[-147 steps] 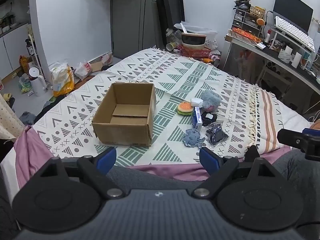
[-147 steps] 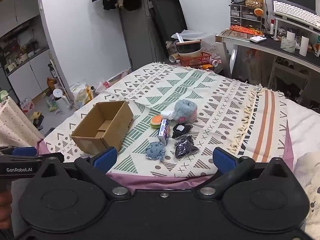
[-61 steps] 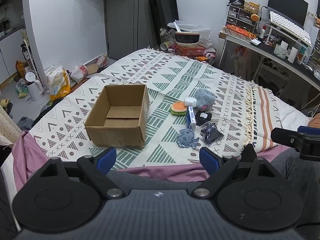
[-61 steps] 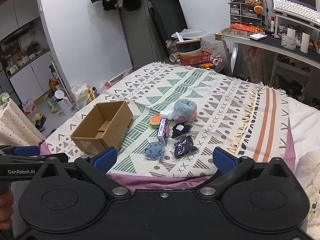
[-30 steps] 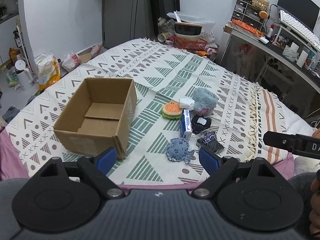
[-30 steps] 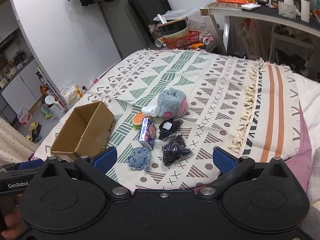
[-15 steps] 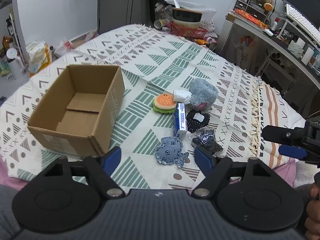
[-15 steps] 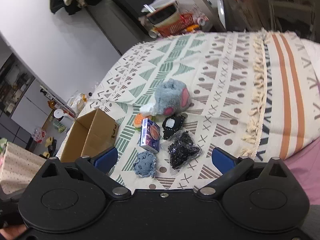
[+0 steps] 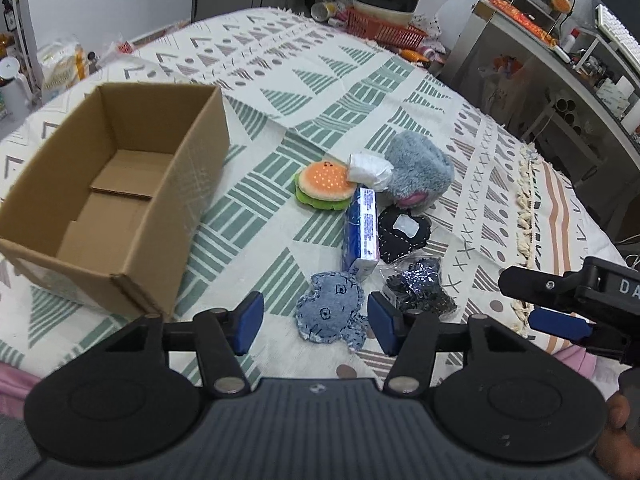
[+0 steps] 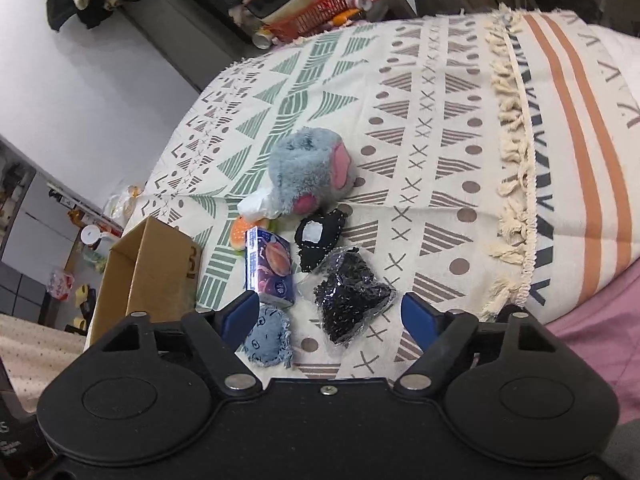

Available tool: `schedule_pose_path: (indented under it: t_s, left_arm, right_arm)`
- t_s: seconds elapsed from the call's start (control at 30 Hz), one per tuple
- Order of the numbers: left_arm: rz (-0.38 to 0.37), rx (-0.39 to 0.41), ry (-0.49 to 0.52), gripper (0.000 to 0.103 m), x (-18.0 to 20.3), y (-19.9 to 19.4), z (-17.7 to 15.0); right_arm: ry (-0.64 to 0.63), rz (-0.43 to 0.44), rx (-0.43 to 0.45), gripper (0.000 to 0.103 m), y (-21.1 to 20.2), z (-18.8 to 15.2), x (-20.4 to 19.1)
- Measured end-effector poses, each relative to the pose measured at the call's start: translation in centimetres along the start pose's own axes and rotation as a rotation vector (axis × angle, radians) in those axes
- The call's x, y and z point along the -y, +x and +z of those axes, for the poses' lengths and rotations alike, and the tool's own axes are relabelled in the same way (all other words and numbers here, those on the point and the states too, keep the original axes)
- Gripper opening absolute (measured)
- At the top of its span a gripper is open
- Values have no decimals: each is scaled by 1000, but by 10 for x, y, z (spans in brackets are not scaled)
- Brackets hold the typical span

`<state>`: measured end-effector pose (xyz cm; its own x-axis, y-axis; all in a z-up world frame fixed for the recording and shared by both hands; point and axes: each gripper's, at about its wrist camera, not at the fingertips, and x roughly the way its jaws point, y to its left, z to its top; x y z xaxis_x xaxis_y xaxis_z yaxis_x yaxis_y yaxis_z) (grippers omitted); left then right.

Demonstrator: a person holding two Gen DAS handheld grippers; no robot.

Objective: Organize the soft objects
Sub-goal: 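Reach the left tool to the blue denim plush while the right tool reaches the black sequined bag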

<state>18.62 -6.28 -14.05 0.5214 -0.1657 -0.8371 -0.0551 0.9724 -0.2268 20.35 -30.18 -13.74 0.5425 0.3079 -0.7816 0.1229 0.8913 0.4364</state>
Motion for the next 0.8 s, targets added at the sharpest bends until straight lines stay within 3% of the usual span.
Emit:
schedule_pose_path:
  t_s: [0.53,0.6,0.8]
  left_arm:
    - [-15,-123,6,56,-3,72,3]
    - [-17,-133,-2,50,-4,78,2]
    - [-20,-141,21,48,1,87,-2]
  right_arm:
    - [17,-95,-112,78,61,8,1]
    - [16,-103,-114,78,64,8,0]
    - [7,-142,-127,78,82,11,0]
